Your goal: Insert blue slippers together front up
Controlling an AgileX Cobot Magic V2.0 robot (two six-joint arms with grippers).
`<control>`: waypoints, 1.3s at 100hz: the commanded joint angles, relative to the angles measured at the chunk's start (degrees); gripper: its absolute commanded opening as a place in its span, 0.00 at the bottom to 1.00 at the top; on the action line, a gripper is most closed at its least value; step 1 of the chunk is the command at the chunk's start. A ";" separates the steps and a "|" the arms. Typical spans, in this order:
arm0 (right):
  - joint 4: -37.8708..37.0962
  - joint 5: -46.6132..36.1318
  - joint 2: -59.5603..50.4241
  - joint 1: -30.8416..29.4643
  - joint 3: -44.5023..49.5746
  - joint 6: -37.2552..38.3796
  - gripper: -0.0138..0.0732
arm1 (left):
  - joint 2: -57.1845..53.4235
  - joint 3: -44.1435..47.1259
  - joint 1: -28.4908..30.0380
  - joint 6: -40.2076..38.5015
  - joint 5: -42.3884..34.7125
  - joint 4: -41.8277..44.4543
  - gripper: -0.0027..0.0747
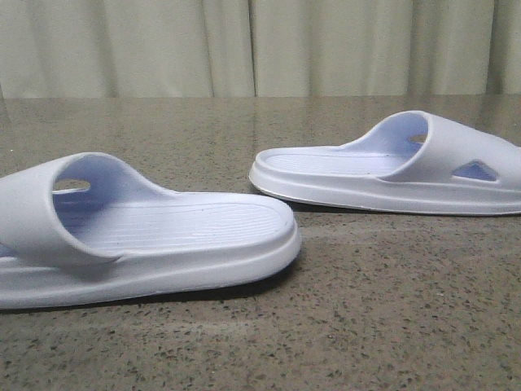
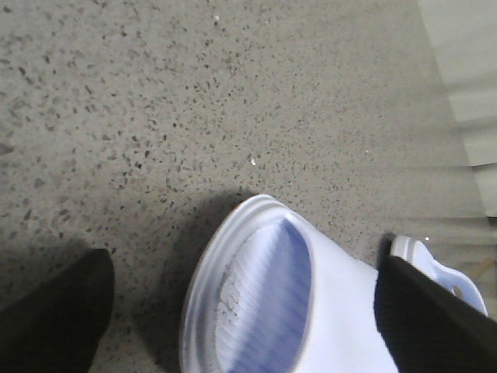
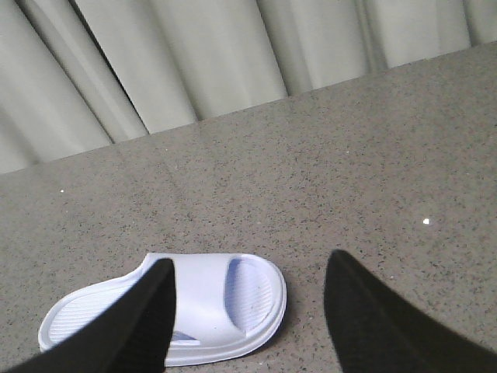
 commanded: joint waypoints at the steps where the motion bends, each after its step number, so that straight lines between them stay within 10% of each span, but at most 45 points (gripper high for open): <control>1: -0.03 -5.07 1.44 -0.36 -1.97 -0.18 0.58 | 1.55 -1.49 -0.30 -0.46 -2.67 -2.50 0.81; 113: -0.03 -5.62 1.44 -0.36 -1.62 -0.18 0.58 | 12.10 -1.49 -6.55 1.97 -2.78 -11.90 0.81; 130: -0.03 -5.73 1.44 -0.36 -1.58 -0.18 0.58 | 12.10 -1.49 -6.55 1.97 -3.81 -10.76 0.66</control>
